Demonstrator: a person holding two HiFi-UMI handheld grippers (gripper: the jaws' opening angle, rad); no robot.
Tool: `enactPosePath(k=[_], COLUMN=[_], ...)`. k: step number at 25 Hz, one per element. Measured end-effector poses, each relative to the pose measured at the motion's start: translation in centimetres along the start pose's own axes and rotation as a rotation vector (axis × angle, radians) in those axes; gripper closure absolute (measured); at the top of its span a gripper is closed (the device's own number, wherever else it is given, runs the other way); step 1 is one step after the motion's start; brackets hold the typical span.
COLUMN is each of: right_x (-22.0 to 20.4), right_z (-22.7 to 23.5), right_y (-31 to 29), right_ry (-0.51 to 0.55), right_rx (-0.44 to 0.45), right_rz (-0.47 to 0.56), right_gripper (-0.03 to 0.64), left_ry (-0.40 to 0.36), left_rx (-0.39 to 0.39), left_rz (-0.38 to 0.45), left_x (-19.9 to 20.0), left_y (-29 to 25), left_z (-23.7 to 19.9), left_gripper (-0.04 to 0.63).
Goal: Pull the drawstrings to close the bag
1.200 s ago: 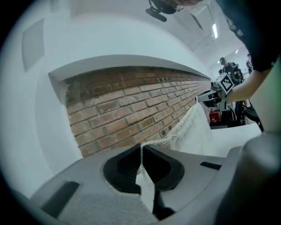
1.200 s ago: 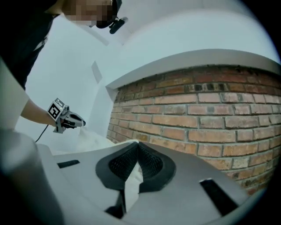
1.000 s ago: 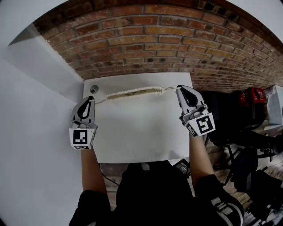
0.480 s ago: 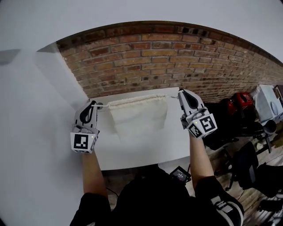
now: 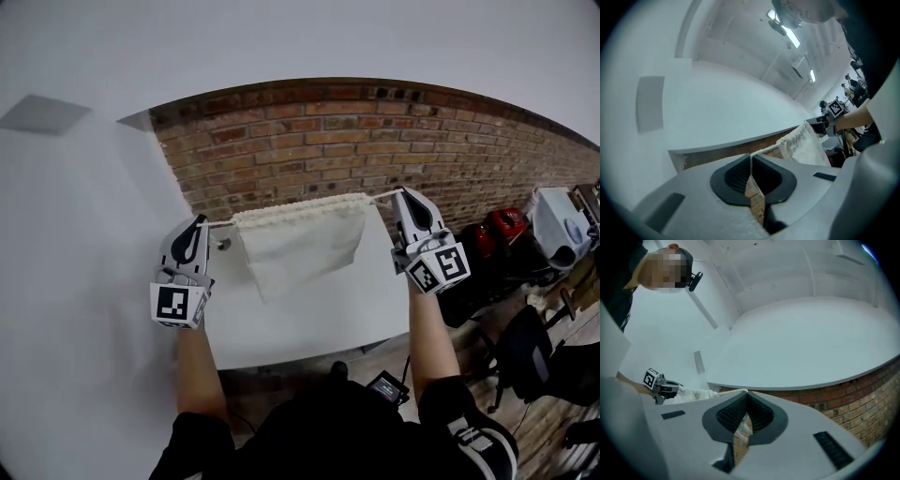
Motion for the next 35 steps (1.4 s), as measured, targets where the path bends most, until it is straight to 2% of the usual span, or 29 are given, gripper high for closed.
enactPosePath(k=[5, 8, 12, 18, 23, 29, 35], right_x=[2.9, 4.1, 4.5, 4.3, 4.1, 4.7, 4.6], right_z=[0.0, 0.7, 1.7, 2.8, 4.0, 5.0, 6.7], right_y=[0.0, 0.1, 0.6, 1.3, 2.1, 3.0, 4.1], right_ry=[0.029, 0.0, -0.045, -0.105, -0.175, -0.175, -0.237], right_rx=[-0.045, -0.055, -0.058, -0.053, -0.04, -0.044, -0.059], right_rz=[0.054, 0.102, 0.138, 0.185, 0.223, 0.251, 0.293], right_gripper=[0.611, 0.611, 0.611, 0.611, 0.611, 0.611, 0.611], left_ry=[-0.034, -0.083, -0.098, -0.146, -0.135, -0.136, -0.131], left_rx=[0.083, 0.135, 0.187, 0.212, 0.243, 0.258, 0.27], left_rz=[0.047, 0.068, 0.082, 0.087, 0.081, 0.084, 0.079], left_x=[2.8, 4.6, 6.2, 7.6, 8.0, 8.4, 8.3], left_y=[-0.2, -0.4, -0.2, 0.1, 0.3, 0.2, -0.1], left_z=[-0.9, -0.6, -0.2, 0.5, 0.5, 0.5, 0.0], left_gripper=[0.575, 0.575, 0.575, 0.575, 0.575, 0.575, 0.575])
Point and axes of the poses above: the fingertips, and each gripper's own axes: y backward along the fingers, z to its right, x out of its top, the point moved 10 cm from there along y, backward along the fingers, and after that the axes turned 14 degrees about x, right-handed, at the moved point
